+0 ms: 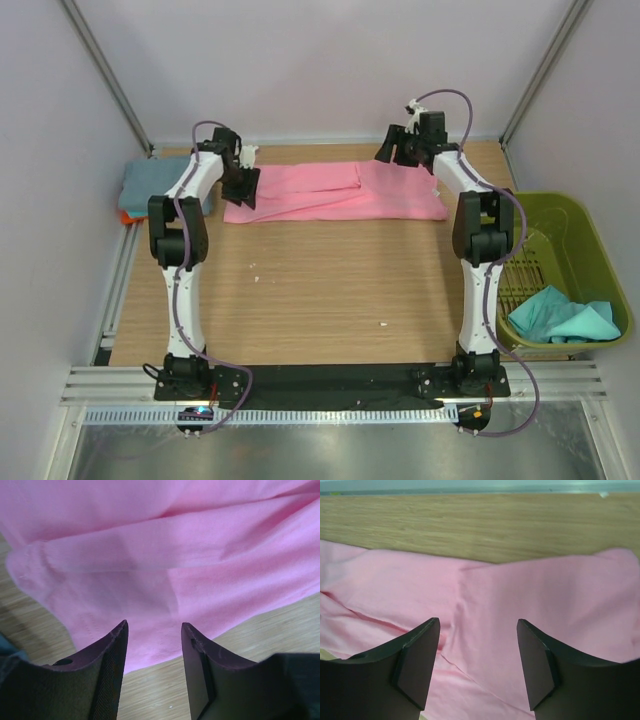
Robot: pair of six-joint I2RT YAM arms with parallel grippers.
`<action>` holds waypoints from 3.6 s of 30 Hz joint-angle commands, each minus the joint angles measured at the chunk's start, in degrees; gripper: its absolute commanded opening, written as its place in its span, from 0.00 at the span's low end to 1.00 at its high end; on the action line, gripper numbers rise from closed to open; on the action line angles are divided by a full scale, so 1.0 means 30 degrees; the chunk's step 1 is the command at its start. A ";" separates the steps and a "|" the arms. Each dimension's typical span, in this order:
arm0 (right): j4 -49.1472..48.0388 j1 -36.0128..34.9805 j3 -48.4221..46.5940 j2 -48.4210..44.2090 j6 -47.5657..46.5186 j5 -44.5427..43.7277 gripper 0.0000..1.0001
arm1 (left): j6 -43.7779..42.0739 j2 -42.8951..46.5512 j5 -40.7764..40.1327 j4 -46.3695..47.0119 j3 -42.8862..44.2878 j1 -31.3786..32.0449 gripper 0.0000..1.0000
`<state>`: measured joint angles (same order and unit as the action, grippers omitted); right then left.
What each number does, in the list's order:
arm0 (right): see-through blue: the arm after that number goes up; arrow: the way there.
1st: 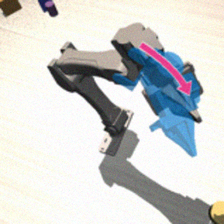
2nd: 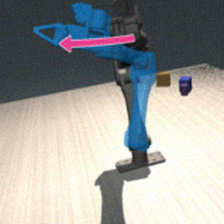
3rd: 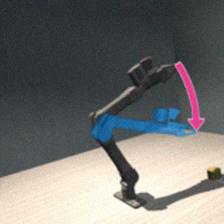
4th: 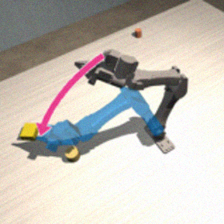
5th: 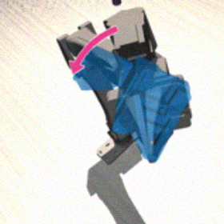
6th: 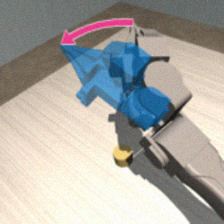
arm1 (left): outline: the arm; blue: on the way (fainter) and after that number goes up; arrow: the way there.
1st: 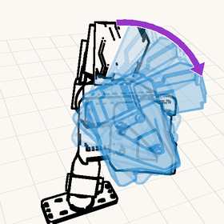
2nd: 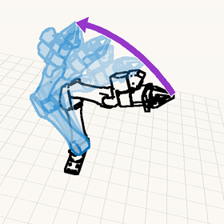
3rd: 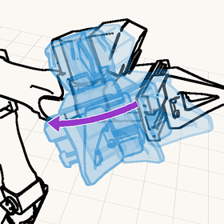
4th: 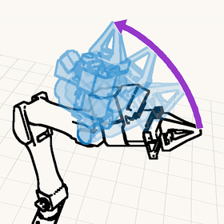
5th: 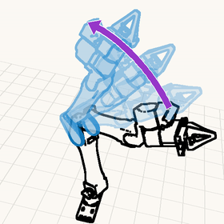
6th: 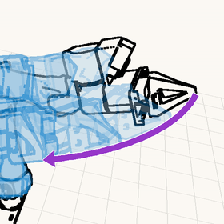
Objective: Fold and stack the t-shirts
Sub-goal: Fold the tshirt
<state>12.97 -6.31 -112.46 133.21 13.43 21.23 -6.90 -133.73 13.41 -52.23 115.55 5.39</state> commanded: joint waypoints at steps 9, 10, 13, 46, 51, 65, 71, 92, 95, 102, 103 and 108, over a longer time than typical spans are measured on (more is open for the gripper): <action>0.3875 0.0754 0.1892 -0.1980 -0.3683 -0.2332 0.66 | -0.1040 0.2388 0.1125 0.1004 -0.0427 -0.0009 0.48; 0.3995 0.0754 0.1922 -0.2097 -0.3831 -0.2361 0.66 | -0.1302 0.2593 0.1126 0.0713 -0.0720 0.0020 0.48; 0.3909 0.0754 0.2447 -0.2331 -0.3892 -0.2741 0.67 | -0.1334 0.2683 0.1038 0.0592 -0.1219 0.0020 0.48; 0.5635 -0.0594 0.9562 -0.4467 -0.5238 -0.3680 0.66 | -0.0953 0.7513 -0.2799 0.2498 -1.2144 0.2568 0.42; 0.6515 -0.0594 1.1265 -0.6869 -0.5239 -0.3592 0.66 | -0.0632 1.0117 -0.2566 0.2117 -1.4777 0.3154 0.42; 0.5871 -0.0682 1.2266 -0.7754 -0.5238 -0.4001 0.66 | -0.0776 1.3082 -0.3531 0.2145 -1.6926 0.3390 0.42; 0.5608 -0.0681 1.1180 -0.6903 -0.5268 -0.4207 0.67 | -0.1246 1.1917 -0.3591 0.2641 -1.5200 0.3390 0.42; 0.5870 -0.1003 0.2605 -0.0024 -0.5560 -0.4762 0.67 | -0.1656 0.7781 -0.5259 0.4899 -1.3875 0.4616 0.40; 0.6339 -0.1354 -0.1116 0.2525 -0.5824 -0.4997 0.67 | -0.1715 0.7838 -0.5786 0.4870 -1.4227 0.5555 0.40; 0.7336 -0.2818 -0.8355 0.6160 -0.7374 -0.6547 0.70 | -0.1657 0.9271 -0.7691 0.4636 -1.5806 0.8631 0.39; 0.7104 -0.2936 -0.8477 0.6164 -0.7522 -0.6609 0.70 | -0.1656 0.9477 -0.7953 0.4520 -1.5897 0.9243 0.40; 0.4649 -0.3376 -0.8537 0.5959 -0.6997 -0.6929 0.73 | -0.1365 0.9860 -0.8745 0.4313 -1.6192 1.0449 0.40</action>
<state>30.89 -15.49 -135.92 150.34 -7.22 2.57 -11.49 -105.56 -10.94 -37.78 68.01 35.83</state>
